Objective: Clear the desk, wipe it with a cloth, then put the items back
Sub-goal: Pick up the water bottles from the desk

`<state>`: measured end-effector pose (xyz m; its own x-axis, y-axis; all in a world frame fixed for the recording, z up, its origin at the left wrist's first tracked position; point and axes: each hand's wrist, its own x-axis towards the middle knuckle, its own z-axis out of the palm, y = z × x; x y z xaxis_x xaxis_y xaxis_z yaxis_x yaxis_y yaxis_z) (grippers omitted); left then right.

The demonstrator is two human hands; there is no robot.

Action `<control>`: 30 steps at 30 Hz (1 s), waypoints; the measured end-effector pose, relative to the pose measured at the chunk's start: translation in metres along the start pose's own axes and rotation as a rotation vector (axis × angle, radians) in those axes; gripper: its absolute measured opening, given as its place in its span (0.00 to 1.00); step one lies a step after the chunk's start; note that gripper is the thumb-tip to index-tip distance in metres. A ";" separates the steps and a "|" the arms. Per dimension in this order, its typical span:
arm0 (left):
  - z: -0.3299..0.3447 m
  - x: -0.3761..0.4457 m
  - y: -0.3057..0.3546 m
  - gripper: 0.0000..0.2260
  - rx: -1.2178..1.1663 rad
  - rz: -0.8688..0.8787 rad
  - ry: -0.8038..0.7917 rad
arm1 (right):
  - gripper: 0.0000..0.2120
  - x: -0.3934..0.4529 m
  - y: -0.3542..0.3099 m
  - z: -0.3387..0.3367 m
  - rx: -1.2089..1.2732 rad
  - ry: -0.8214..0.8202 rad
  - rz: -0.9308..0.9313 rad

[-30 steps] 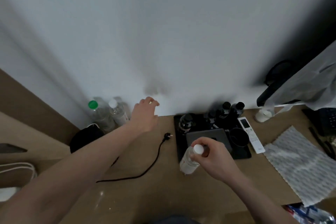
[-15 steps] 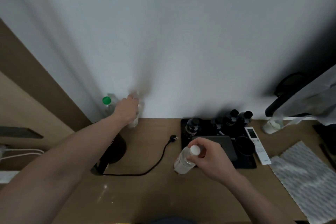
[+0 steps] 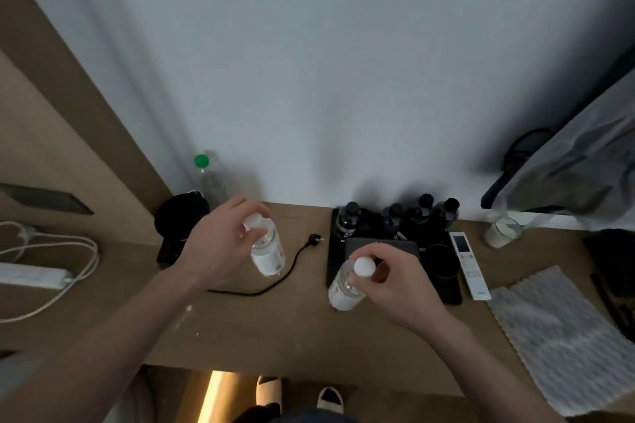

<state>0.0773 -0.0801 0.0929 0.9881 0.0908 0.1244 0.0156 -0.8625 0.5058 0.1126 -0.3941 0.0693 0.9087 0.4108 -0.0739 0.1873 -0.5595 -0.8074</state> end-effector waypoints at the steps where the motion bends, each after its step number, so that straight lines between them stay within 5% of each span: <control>1: -0.001 -0.014 0.008 0.09 -0.026 -0.018 0.005 | 0.11 -0.004 0.003 -0.001 0.001 -0.011 -0.011; 19: 0.001 -0.223 0.074 0.09 -0.118 0.003 -0.019 | 0.14 -0.186 0.013 0.028 -0.089 0.034 0.003; 30: 0.025 -0.342 0.117 0.07 -0.148 0.091 -0.134 | 0.13 -0.373 0.022 0.048 -0.004 0.130 0.221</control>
<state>-0.2547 -0.2244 0.0881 0.9961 -0.0595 0.0652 -0.0871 -0.7808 0.6187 -0.2397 -0.5249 0.0514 0.9681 0.1819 -0.1722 -0.0201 -0.6288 -0.7773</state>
